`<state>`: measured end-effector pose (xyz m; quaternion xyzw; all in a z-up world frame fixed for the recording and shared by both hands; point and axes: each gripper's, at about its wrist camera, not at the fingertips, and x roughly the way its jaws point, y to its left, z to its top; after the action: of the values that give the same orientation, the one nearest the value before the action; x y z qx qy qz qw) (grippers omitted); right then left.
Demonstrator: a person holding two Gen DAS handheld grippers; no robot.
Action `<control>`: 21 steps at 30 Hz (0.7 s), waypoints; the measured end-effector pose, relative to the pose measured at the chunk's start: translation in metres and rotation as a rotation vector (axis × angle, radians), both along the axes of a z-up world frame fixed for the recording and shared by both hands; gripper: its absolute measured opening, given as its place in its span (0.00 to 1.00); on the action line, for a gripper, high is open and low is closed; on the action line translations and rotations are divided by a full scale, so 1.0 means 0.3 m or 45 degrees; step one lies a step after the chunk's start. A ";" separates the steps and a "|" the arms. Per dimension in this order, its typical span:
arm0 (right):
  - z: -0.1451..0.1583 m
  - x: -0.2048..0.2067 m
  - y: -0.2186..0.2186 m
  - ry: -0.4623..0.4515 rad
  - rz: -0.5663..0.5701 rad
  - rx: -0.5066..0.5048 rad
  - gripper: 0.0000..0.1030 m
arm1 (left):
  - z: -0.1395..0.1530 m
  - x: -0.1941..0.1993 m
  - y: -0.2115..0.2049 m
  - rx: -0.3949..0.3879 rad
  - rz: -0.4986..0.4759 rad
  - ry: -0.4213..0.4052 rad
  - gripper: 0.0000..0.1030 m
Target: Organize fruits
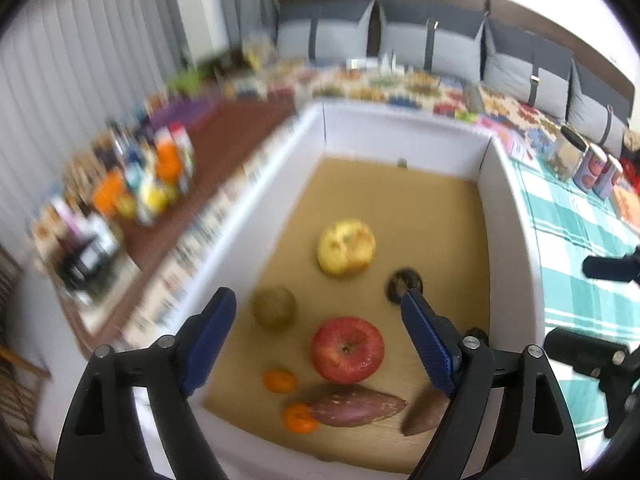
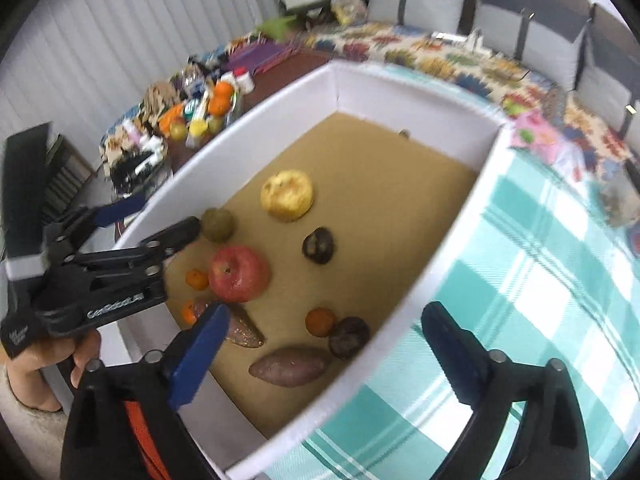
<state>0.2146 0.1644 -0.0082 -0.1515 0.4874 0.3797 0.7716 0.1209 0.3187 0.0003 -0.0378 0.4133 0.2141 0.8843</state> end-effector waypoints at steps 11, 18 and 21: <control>0.119 -0.217 -0.163 -0.089 -0.091 0.000 0.95 | 0.151 -0.177 -0.158 0.148 0.108 -0.042 0.92; 0.145 -0.299 -0.131 -0.130 -0.071 -0.041 0.95 | 0.137 -0.241 -0.145 -0.016 0.123 -0.057 0.92; 0.147 -0.314 -0.112 -0.143 -0.069 -0.058 0.95 | 0.118 -0.248 -0.129 -0.034 0.143 -0.029 0.92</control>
<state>0.1204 0.1309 0.0361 -0.1769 0.4557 0.3386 0.8040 0.0465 0.2801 0.0358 -0.0753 0.4034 0.2574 0.8749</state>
